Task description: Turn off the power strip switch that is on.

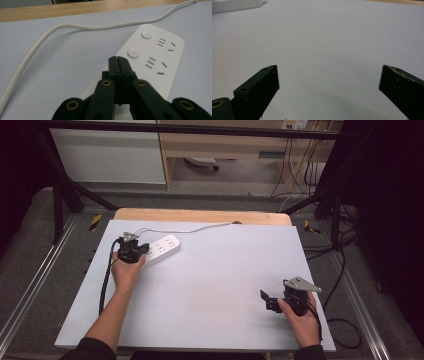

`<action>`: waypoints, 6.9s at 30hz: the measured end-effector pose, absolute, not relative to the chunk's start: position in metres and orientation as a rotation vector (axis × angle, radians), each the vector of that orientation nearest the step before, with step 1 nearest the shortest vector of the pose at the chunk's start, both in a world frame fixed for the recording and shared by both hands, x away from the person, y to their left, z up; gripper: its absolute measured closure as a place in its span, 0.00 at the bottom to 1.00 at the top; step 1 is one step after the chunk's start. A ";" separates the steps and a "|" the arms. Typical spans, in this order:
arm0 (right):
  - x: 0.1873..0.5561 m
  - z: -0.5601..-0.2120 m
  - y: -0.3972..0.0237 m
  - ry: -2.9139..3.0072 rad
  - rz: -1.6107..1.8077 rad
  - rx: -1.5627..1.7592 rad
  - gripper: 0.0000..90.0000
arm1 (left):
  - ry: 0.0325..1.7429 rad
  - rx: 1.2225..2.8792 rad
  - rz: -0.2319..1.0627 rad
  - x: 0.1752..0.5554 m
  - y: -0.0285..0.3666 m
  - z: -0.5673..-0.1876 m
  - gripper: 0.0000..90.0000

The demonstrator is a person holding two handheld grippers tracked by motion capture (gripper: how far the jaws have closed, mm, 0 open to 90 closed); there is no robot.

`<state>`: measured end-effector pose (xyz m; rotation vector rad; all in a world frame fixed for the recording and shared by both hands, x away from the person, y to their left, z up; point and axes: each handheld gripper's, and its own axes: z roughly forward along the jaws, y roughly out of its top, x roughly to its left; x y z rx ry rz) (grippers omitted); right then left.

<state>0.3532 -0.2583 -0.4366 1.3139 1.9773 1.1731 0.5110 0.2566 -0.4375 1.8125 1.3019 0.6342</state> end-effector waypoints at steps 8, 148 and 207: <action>0.353 -0.437 -0.260 1.974 1.168 1.317 0.04 | 1.305 1.818 0.650 0.510 0.252 -0.438 1.00; 0.355 -0.438 -0.265 1.970 1.166 1.336 0.04 | 1.251 1.685 0.647 0.501 0.256 -0.433 0.90; 0.356 -0.437 -0.265 1.975 1.169 1.335 0.04 | 1.142 1.694 0.503 0.460 0.209 -0.396 0.09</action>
